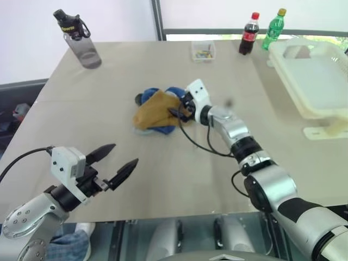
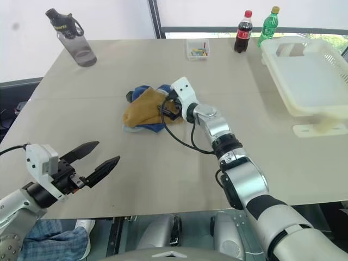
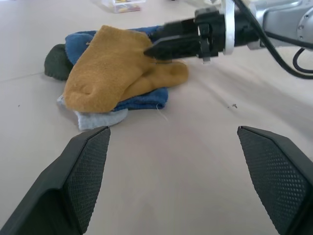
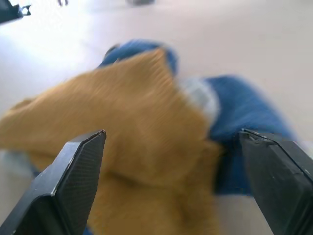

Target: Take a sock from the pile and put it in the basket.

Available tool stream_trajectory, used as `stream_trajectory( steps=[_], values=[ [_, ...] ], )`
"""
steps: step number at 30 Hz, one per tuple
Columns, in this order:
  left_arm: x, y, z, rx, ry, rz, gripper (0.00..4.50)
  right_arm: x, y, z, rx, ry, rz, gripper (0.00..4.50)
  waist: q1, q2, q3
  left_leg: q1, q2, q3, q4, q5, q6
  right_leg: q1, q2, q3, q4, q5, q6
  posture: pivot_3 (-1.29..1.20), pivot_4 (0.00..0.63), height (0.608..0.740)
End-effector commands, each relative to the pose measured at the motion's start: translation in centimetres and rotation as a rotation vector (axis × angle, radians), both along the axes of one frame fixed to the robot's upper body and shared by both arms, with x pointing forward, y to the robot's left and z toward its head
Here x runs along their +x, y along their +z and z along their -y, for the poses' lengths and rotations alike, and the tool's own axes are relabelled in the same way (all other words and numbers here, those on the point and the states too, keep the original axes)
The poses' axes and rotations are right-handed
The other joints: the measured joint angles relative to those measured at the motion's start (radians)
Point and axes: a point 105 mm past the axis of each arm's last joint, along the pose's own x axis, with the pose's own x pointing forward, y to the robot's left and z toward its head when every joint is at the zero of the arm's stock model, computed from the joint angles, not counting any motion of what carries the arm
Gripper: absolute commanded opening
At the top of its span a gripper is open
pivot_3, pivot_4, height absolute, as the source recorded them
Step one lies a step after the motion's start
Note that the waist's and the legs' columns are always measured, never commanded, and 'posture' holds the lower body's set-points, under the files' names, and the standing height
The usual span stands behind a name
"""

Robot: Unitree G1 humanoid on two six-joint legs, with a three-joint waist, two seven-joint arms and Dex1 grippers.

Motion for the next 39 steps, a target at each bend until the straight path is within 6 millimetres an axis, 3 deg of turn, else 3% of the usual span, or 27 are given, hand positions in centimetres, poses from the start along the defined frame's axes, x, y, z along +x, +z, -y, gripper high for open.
stream_trajectory(
  steps=[1, 15, 23, 28, 30, 33, 35, 39],
  values=[
    [-0.3, 0.6, 0.7, 0.007, -0.022, 0.035, 4.46, 0.1, 1.9, 0.0, 0.03, 0.008, 0.058, 4.5, -0.002, 0.0, 0.0, 0.0, 0.0, 0.0, 0.0, 0.0, 0.0, -0.001, 0.0, 0.0, 0.0, 0.0, 0.0, 0.0, 0.15, 0.74],
    [-0.4, 0.5, 0.7, 0.008, -0.022, 0.027, 4.46, -0.8, 0.0, -2.0, 0.021, 0.058, -0.018, 4.5, -0.002, 0.0, 0.0, 0.0, 0.001, 0.001, 0.0, 0.0, 0.0, -0.001, -0.001, 0.001, 0.0, 0.0, 0.0, 0.0, 0.15, 0.74],
    [-0.5, 0.5, 0.8, 0.007, -0.016, 0.029, 4.46, -0.4, -0.4, -2.1, 0.017, 0.018, -0.035, 4.5, -0.002, 0.0, 0.0, 0.0, 0.001, 0.001, 0.0, 0.0, 0.0, -0.001, -0.002, 0.002, 0.0, 0.0, 0.0, 0.0, 0.15, 0.74],
    [-0.5, 0.4, 0.8, 0.007, -0.017, 0.025, 4.5, -0.3, -0.1, -1.9, 0.031, 0.015, -0.028, 2.15, -0.002, 0.0, 0.0, 0.0, 0.001, 0.001, 0.0, 0.0, 0.0, -0.001, -0.002, 0.001, 0.0, 0.0, 0.0, 0.0, 0.15, 0.74],
    [-0.5, 0.4, 0.8, 0.009, -0.019, 0.024, 4.5, -0.3, 0.0, -1.9, 0.038, 0.017, -0.021, 1.67, -0.002, 0.0, 0.0, 0.0, 0.001, 0.001, 0.0, 0.0, 0.0, -0.001, -0.002, 0.001, 0.0, 0.0, 0.0, 0.0, 0.15, 0.74],
    [-0.4, 0.4, 0.9, 0.01, -0.021, 0.023, 4.5, -0.3, 0.3, -1.9, 0.045, 0.023, -0.015, 0.59, -0.002, 0.0, 0.0, 0.0, 0.001, 0.001, 0.0, 0.0, 0.0, -0.001, -0.002, 0.002, 0.0, 0.0, 0.0, 0.0, 0.15, 0.74],
    [-0.4, 0.3, 0.9, 0.01, -0.022, 0.023, 4.5, -0.4, 0.4, -1.9, 0.049, 0.027, -0.013, 0.15, -0.002, 0.0, 0.0, 0.0, 0.001, 0.001, 0.0, 0.0, 0.0, -0.001, -0.002, 0.002, 0.0, 0.0, 0.0, 0.0, 0.15, 0.74],
    [-0.4, 0.3, 1.0, 0.009, -0.025, 0.022, 4.5, -0.4, 0.4, -1.8, 0.048, 0.027, -0.008, 0.15, -0.002, 0.0, 0.0, 0.0, 0.001, 0.001, 0.0, 0.0, 0.0, -0.001, -0.002, 0.002, 0.0, 0.0, 0.0, 0.0, 0.15, 0.74]
  ],
)
